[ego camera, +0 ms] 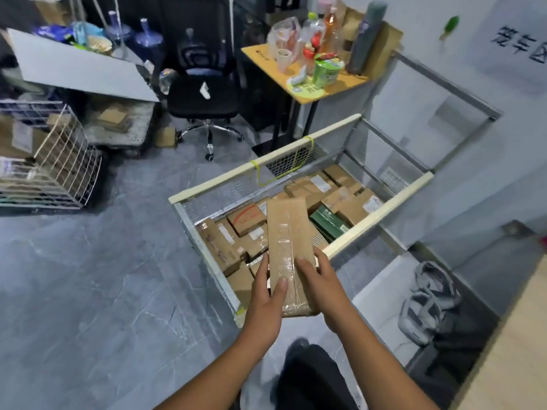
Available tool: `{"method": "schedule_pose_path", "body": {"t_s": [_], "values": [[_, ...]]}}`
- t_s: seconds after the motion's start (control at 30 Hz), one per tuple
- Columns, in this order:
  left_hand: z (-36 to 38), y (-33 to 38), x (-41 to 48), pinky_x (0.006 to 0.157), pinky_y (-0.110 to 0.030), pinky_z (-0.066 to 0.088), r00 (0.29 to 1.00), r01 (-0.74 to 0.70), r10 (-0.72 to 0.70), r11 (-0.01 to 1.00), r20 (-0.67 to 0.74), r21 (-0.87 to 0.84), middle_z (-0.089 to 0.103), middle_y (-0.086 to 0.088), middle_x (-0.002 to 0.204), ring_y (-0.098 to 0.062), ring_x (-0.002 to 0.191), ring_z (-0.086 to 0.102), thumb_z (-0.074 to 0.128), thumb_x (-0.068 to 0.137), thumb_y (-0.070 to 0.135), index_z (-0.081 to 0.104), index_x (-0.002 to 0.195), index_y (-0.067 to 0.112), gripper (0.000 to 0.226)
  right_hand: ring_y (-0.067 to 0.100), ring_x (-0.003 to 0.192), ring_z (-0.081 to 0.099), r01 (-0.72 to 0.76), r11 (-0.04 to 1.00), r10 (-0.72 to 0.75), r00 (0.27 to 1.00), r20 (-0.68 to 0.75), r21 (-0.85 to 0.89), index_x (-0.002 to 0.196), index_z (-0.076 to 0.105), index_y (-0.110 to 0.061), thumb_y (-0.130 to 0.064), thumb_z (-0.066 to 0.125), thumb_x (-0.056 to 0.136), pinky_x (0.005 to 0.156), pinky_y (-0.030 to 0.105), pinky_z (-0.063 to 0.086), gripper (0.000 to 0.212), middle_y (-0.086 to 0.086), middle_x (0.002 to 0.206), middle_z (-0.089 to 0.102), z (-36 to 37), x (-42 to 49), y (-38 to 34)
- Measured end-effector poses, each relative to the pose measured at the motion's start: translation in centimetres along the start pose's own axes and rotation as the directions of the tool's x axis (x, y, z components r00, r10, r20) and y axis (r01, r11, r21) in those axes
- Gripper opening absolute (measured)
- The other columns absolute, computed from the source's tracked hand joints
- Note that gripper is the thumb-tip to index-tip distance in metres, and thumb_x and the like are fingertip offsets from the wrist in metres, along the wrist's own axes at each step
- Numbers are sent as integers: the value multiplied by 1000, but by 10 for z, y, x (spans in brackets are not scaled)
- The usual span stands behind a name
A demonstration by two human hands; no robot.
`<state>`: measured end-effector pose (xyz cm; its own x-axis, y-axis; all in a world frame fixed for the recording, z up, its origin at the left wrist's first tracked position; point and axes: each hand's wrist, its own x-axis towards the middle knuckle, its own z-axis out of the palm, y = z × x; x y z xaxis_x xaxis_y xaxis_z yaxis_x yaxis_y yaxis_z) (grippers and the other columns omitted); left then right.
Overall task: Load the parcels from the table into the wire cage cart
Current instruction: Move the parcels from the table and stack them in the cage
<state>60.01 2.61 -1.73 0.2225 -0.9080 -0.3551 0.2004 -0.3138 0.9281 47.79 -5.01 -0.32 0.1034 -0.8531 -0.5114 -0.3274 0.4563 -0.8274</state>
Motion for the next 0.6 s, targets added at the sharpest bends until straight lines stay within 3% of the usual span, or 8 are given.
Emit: {"method": "schedule_pose_path", "body": {"t_s": [0.1, 0.2, 0.3, 0.37, 0.47, 0.53, 0.6], "values": [[0, -9, 23, 97, -12, 45, 999, 28, -29, 1000, -28, -4, 36, 33, 148, 19, 126, 46, 50, 107, 33, 23, 136, 69, 54, 15, 103, 74, -45, 999, 45, 998, 49, 3, 145, 46, -42, -54, 61, 99, 90, 41, 61, 50, -5, 124, 72, 0, 37, -10], [4, -11, 52, 90, -5, 45, 997, 59, -60, 998, -53, -11, 35, 36, 145, 27, 120, 45, 50, 106, 32, 23, 139, 64, 53, 12, 103, 74, -75, 997, 76, 992, 102, -19, 141, 46, -44, -55, 63, 98, 89, 39, 60, 48, -9, 121, 73, 1, 84, -21], [14, -18, 96, 86, -1, 43, 991, 86, -88, 996, -101, -25, 35, 29, 148, 30, 117, 45, 48, 107, 22, 24, 148, 45, 53, 12, 106, 73, -67, 995, 78, 982, 172, -72, 140, 49, -45, -68, 64, 86, 98, 45, 58, 60, -10, 123, 72, 2, 143, -28], [22, -26, 131, 89, -3, 44, 981, 122, -123, 992, -150, -17, 39, 28, 146, 26, 118, 48, 47, 108, 19, 26, 148, 42, 51, 11, 105, 73, -59, 990, 88, 969, 233, -127, 141, 49, -46, -72, 61, 83, 98, 47, 58, 65, -10, 124, 72, 1, 187, -24], [31, -36, 183, 101, -10, 45, 962, 200, -176, 975, -208, 98, 42, 37, 144, 18, 126, 48, 47, 106, 37, 24, 147, 55, 50, 11, 115, 68, -75, 977, 133, 945, 299, -198, 149, 43, -47, -66, 59, 94, 102, 42, 55, 60, -11, 140, 64, -1, 253, -11], [30, -53, 217, 112, -25, 45, 942, 263, -226, 956, -248, 128, 42, 28, 153, 7, 137, 46, 49, 104, 48, 24, 154, 52, 56, 10, 123, 57, -78, 959, 166, 934, 315, -274, 158, 33, -43, -62, 57, 99, 101, 31, 46, 66, -15, 146, 51, -2, 296, 1], [26, -75, 249, 118, -40, 41, 913, 325, -273, 936, -303, 137, 36, 14, 162, -3, 144, 42, 50, 102, 55, 25, 156, 50, 60, 8, 117, 57, -55, 942, 176, 921, 348, -330, 162, 28, -37, -54, 55, 103, 90, 16, 44, 67, -11, 143, 50, 1, 339, 15]]}}
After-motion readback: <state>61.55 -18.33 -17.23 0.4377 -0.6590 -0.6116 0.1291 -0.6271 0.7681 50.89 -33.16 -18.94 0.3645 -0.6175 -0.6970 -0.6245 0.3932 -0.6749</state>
